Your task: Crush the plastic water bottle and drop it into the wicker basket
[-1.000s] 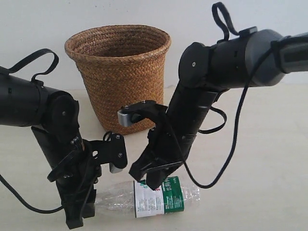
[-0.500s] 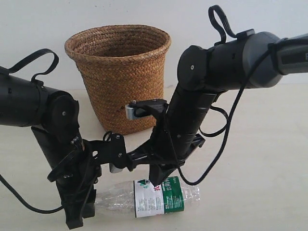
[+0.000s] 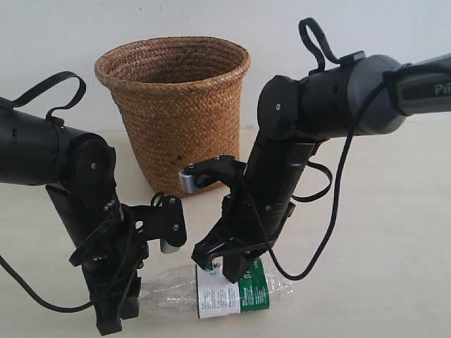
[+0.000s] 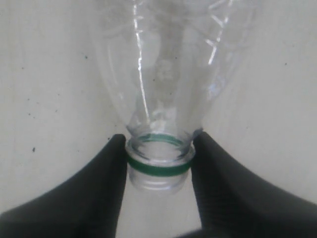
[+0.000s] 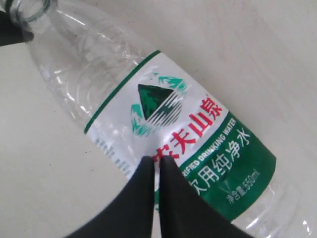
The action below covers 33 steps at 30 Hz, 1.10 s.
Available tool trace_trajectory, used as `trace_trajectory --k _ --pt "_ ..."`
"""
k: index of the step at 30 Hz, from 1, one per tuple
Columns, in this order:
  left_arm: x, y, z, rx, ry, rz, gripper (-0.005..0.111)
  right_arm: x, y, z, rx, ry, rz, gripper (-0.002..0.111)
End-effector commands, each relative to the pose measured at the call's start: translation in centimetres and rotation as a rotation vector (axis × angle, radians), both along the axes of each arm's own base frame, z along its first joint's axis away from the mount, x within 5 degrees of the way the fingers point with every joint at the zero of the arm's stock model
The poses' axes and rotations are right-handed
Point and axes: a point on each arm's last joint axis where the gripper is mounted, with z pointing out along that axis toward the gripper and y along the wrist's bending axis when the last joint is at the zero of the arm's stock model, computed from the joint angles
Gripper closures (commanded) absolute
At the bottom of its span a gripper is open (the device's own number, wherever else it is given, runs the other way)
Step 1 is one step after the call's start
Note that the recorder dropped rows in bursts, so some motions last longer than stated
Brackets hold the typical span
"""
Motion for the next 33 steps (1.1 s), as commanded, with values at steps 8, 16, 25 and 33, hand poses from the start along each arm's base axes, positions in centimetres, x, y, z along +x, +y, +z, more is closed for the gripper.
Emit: trace_trajectory --k 8,16,25,33 --pt "-0.3 -0.2 0.0 -0.002 0.011 0.003 0.103 0.6 0.6 -2.9 -0.009 0.048 -0.088 0.108" --pt "-0.3 -0.2 0.0 0.000 0.010 0.001 0.103 0.6 0.7 -4.2 -0.025 0.074 -0.053 0.108" --pt "-0.3 -0.2 0.0 0.001 0.009 0.000 0.103 -0.3 -0.1 -5.5 -0.050 0.086 -0.030 0.108" --pt "-0.3 -0.2 0.0 0.001 0.009 0.000 0.103 -1.0 -0.8 -6.9 -0.065 0.084 -0.051 0.108"
